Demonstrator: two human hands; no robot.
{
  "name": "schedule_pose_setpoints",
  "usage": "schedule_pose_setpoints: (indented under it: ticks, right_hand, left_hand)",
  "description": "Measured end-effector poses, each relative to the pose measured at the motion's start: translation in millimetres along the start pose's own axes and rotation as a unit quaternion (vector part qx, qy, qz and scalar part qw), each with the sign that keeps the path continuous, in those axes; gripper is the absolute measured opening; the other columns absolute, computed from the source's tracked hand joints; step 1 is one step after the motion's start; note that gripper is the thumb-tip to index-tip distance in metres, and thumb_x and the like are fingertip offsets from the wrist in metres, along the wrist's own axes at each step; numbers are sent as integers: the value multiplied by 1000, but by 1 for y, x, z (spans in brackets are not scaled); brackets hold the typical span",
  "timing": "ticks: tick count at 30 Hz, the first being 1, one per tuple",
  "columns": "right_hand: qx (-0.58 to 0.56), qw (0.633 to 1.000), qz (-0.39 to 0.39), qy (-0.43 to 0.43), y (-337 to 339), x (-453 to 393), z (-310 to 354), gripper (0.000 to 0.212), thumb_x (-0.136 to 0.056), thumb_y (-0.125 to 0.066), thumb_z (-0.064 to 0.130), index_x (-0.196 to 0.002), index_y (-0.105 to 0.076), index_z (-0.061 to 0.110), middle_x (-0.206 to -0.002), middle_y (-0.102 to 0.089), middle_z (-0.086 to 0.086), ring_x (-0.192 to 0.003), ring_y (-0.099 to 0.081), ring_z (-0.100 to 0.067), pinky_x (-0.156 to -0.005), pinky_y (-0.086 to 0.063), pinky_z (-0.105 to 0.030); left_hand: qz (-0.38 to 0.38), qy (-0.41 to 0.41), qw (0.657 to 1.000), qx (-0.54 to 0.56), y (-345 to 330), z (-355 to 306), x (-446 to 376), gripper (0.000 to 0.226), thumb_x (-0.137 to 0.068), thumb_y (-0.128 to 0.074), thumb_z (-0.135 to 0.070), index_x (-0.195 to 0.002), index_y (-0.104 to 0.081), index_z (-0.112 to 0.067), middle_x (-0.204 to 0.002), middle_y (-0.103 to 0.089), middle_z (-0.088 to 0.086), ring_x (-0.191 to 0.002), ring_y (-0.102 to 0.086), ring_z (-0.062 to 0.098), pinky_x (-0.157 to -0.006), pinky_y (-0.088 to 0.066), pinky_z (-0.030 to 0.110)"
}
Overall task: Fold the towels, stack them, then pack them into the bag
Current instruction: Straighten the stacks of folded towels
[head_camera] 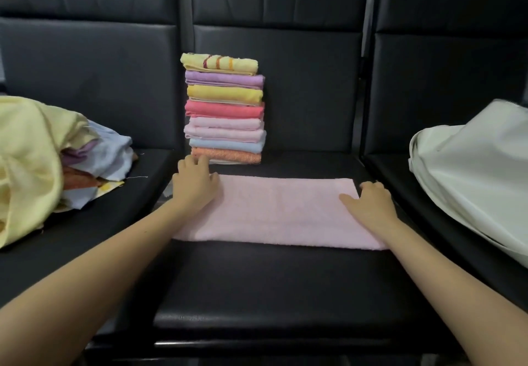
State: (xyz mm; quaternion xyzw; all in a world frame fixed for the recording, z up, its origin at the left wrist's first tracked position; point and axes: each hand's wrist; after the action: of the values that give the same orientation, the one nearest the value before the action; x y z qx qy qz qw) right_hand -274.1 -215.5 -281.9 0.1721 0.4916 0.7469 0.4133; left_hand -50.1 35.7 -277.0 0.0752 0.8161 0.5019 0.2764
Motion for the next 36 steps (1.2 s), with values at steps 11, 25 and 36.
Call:
schedule_pose_setpoints:
  ticks: [11, 25, 36]
  right_hand:
    - [-132, 983, 103, -76, 20, 40, 23, 27, -92, -54, 28, -108, -59, 7, -89, -58, -4, -76, -55, -18, -57, -38, -29]
    - [-463, 860, 216, -18, 2, 70, 126, 12, -100, -47, 21, -103, -58, 20, -93, -63, -11, -70, -63, -18, -58, -52, -28]
    - [-44, 976, 88, 195, -31, 41, 89, 46, -101, -41, 31, -147, -37, 25, -152, -33, 2, -136, -34, -18, -105, -36, -33]
  left_hand:
    - [199, -220, 955, -10, 7, -47, 74, 53, -102, -33, -45, -152, -24, -29, -162, -16, -1, -148, -12, 18, -119, -16, 41]
    - [161, 112, 891, 409, 15, -54, 53, 37, -102, -32, -26, -132, -49, -14, -105, -66, 8, -80, -60, 21, -74, -49, 32]
    - [171, -6, 950, 263, 2, -66, 54, 47, -96, -49, -23, -142, -43, -23, -130, -58, 8, -114, -55, 23, -93, -40, 29]
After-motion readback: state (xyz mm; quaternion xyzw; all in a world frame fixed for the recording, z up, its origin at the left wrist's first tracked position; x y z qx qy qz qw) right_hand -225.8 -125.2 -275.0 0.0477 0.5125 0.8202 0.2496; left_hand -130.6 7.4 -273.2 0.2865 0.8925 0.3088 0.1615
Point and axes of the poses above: each hand's wrist, its own x-axis away from the middle knuckle, its own y-axis out of the back of the hand, z = x × y
